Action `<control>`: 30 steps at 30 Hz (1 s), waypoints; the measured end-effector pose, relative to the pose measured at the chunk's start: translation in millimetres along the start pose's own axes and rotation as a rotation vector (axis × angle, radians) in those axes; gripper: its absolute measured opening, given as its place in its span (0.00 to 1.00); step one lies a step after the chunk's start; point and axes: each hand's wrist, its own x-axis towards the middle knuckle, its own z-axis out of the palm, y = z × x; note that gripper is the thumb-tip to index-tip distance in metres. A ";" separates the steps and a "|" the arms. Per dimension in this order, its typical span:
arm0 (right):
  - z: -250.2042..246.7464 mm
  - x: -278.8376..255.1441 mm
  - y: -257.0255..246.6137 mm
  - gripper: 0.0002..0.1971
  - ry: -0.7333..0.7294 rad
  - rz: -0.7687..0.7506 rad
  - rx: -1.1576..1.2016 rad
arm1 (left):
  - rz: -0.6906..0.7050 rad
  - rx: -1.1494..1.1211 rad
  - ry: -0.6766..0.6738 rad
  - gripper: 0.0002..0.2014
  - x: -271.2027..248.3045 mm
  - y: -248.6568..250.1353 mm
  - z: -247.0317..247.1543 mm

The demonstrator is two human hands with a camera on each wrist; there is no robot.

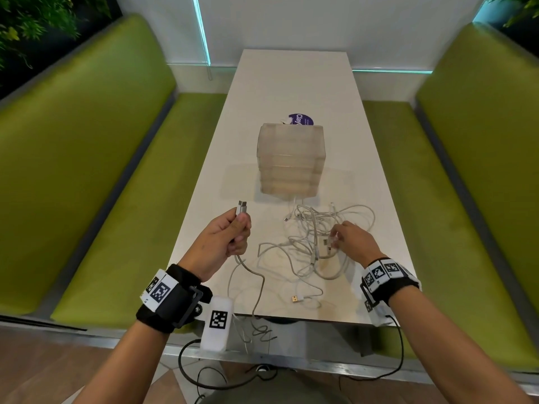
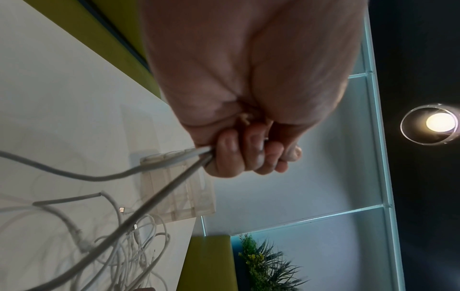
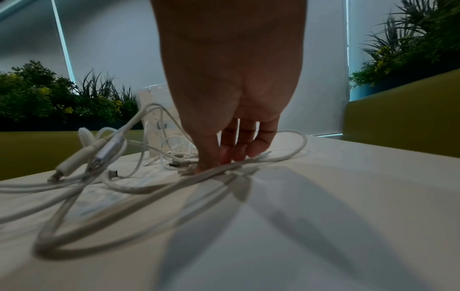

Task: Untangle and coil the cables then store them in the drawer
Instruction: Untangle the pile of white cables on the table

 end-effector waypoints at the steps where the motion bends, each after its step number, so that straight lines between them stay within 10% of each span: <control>1: 0.1 0.2 0.9 0.08 -0.003 -0.009 -0.013 | 0.001 -0.002 -0.005 0.19 0.6 -0.5 0.0; 30: -166.2 -4.7 -72.9 0.06 0.333 -0.327 0.927 | 0.027 0.102 0.077 0.13 10.1 2.3 14.1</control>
